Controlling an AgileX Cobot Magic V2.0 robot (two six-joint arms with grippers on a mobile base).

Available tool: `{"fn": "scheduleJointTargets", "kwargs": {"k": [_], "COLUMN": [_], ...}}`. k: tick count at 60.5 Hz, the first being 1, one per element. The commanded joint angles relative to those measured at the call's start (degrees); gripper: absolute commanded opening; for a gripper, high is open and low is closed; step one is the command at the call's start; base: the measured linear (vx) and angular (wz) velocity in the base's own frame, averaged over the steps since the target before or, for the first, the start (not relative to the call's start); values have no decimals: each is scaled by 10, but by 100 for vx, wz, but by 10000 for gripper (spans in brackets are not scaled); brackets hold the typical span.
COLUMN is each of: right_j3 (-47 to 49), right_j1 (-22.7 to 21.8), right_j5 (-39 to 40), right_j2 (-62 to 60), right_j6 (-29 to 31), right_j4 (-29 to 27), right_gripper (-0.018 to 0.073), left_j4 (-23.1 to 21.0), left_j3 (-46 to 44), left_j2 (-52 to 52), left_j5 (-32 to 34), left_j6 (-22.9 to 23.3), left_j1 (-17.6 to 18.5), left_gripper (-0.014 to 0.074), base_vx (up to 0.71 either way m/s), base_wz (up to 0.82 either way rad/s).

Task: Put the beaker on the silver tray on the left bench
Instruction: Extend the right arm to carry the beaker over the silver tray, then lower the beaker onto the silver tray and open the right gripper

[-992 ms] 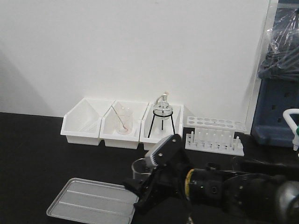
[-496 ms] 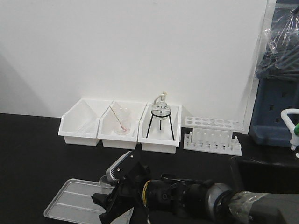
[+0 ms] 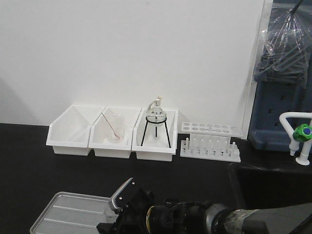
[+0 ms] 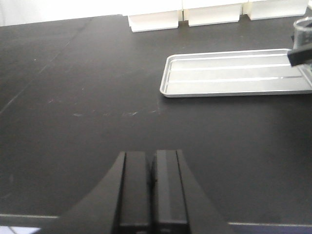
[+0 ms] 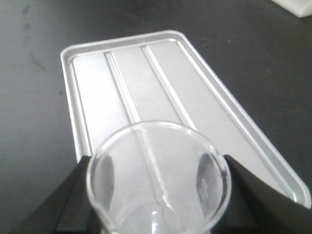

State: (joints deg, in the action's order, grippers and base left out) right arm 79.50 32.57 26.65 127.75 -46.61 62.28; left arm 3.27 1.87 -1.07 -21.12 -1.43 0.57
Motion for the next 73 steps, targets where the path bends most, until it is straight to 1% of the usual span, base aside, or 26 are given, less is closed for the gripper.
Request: {"fn": "scheduleJointTargets", "kwargs": {"k": [1,9,14,18,25,42,57,64,73], "right_j3": [19,19,19,19,19,19,19,19,19], "right_j1": [-1,-1,-1,-1,-1,-1,-1,-1,-1], "right_j5": [42,51,57,59,61,81,82,78,74], "right_j2": [-27,-17,-13,-11,-9,-2,0,1,7], "right_j6": [12,18,18,31,50,53,63,93,101], "right_j4": [-17,-20,-32,-45,-51,-59,-69,-73,-82], "right_gripper": [-11,-11,-9,-8,-8,-8,-8,-7,-3], "left_j4": [-2,-2,-2,-2,-2,-2,-2,-2,-2], "left_j3": [11,11,11,11,11,11,11,11,11], "left_j2": [-4,-4,-4,-4,-4,-4,-4,-4,-4], "left_j5": [46,46,46,46,46,46,46,46,46], "left_j6": [1,1,1,1,1,1,1,1,1], "left_j1": [3,3,3,3,3,3,3,3,3], "left_gripper": [1,1,1,1,1,1,1,1,1], "base_vx": [2,2,1,1,0,0,-2,-2,-2], "base_wz": [-8,-7,-5,-4,-1,0,7,10,6]}}
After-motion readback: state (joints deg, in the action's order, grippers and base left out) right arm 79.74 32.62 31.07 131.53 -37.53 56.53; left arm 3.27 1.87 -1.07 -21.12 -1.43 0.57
